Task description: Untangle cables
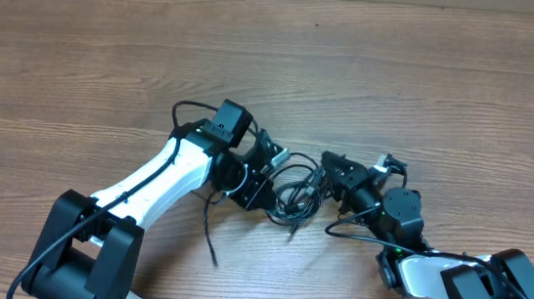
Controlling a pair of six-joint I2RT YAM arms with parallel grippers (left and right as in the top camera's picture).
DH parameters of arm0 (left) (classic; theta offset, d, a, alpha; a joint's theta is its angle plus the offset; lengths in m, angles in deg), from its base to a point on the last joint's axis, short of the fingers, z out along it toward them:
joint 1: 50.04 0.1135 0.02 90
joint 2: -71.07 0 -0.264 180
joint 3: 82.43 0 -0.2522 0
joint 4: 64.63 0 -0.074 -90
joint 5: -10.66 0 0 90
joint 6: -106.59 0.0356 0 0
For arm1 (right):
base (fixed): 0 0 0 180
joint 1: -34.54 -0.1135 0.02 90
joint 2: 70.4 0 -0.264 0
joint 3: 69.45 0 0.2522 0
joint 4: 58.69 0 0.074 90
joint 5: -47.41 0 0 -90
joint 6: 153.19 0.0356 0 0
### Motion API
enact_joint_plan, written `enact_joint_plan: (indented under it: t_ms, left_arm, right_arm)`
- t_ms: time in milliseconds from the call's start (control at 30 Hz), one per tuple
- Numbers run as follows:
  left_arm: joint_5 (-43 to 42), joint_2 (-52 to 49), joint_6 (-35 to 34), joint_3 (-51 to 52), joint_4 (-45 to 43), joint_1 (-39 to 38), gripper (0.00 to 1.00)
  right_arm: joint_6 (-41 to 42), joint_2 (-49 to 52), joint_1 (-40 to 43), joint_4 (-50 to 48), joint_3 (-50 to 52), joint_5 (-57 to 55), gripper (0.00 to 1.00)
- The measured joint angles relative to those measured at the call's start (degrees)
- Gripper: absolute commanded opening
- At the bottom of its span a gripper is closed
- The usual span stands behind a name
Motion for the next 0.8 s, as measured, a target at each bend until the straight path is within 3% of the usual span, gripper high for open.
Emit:
enact_joint_plan:
  t_ms: [167,367,433,533,667,800]
  left_arm:
    - [-5.86,-0.02,10.05,0.00,6.21,0.00,0.05]
    - [-11.93,-0.17,14.10,0.17,7.39,2.38,0.04]
    - [-14.12,-0.24,14.62,-0.35,7.67,4.81,0.05]
    - [-16.39,-0.35,14.82,-2.99,8.63,8.96,0.04]
    - [-22.03,-0.37,14.84,-7.93,9.33,14.62,0.09]
    - [-26.12,-0.37,12.20,-9.79,8.28,17.40,0.34]
  right_arm:
    - [-0.07,-0.35,3.89,9.46,-0.22,-2.75,0.12]
    - [-2.08,-0.42,6.64,14.91,-0.31,-3.21,0.25]
    - [-3.98,-0.42,6.64,15.02,-0.31,-1.73,0.37]
    - [-5.77,-0.44,6.67,17.09,-0.42,1.18,0.66]
    - [-7.23,-0.63,6.64,21.81,-0.52,4.50,0.80]
    - [-7.80,-2.38,6.71,27.08,-2.23,6.38,0.98]
